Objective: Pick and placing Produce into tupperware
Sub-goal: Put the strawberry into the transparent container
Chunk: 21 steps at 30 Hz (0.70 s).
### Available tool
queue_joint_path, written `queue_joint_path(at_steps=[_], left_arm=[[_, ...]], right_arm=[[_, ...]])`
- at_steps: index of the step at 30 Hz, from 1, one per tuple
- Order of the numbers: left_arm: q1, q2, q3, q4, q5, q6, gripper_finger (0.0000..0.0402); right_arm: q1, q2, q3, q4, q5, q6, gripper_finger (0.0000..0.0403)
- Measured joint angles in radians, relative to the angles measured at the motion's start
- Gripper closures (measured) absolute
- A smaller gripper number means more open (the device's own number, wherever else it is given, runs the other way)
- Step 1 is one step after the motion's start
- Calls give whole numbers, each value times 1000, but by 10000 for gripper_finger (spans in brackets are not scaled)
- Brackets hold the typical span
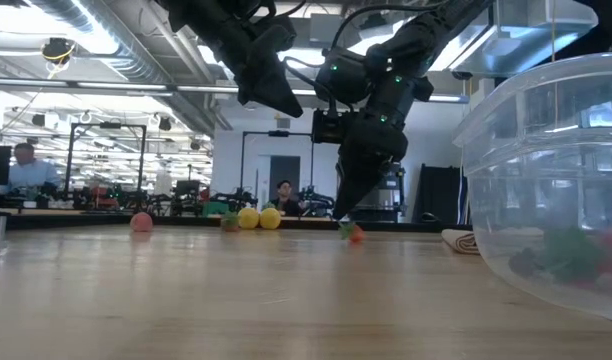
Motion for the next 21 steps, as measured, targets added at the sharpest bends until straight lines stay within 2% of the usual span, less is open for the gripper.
queue_joint_path(at_steps=[5,9,15,21], left_arm=[[0,0,0,0,0,0,400],[0,0,0,0,1,0,393],[0,0,0,-4,-4,0,384],[0,0,0,-5,-78,1,391]], right_arm=[[0,0,0,-7,0,3,399],[0,-11,0,-51,-15,3,400],[25,-102,69,-256,-58,-20,401],[94,-241,184,-440,-62,51,401]])
